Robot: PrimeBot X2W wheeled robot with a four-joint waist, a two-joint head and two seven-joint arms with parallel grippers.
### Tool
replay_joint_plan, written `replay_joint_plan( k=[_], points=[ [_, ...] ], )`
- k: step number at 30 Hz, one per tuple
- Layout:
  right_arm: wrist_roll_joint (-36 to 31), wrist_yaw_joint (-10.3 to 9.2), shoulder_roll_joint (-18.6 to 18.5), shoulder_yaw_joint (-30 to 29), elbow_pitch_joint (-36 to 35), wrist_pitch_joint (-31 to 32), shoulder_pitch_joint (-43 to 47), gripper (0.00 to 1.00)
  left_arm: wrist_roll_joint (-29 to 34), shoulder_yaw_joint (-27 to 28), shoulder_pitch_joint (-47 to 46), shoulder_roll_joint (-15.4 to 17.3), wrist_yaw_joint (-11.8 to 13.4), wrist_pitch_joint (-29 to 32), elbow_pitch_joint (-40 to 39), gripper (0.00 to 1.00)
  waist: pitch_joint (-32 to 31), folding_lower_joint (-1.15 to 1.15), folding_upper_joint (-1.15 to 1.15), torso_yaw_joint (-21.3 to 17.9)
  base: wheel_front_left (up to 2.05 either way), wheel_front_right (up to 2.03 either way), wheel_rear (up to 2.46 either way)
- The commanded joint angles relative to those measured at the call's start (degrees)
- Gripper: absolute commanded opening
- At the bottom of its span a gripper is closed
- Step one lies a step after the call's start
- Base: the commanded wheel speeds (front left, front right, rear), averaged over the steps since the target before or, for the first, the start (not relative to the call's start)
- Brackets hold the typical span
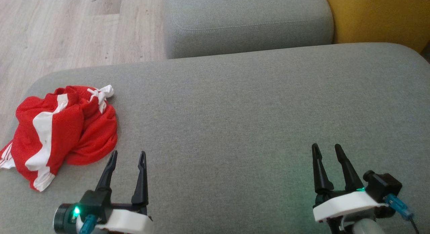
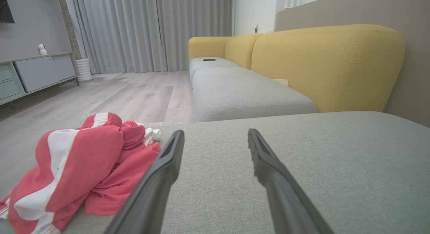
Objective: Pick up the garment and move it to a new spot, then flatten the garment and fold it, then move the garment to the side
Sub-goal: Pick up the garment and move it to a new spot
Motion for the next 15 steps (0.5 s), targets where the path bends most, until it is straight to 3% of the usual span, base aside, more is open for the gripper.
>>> replay_joint_plan(
  k=[1, 8, 15],
  points=[
    [-0.3, 0.29, -0.5, 1.4, -1.5, -0.7, -3.5, 1.0, 0.7, 2.6, -2.1, -0.4, -0.4, -0.7, -1.7, 1.0, 0.0, 0.0, 0.0, 0.0, 0.0, 0.0, 0.0],
    [0.0, 0.29, -0.5, 1.6, -1.2, -0.7, -3.4, 1.0, 1.5, 3.7, -2.2, -1.1, -1.5, -0.7, -1.2, 1.0, 0.0, 0.0, 0.0, 0.7, 0.0, 0.0, 0.0],
    [0.8, 0.29, -0.5, 2.8, -0.5, -0.7, -2.6, 1.0, 2.2, 4.9, -2.2, -1.4, -1.7, -0.7, -0.6, 1.0, -0.7, 0.0, 0.0, 5.6, 0.0, 0.0, 0.0]
  ],
)
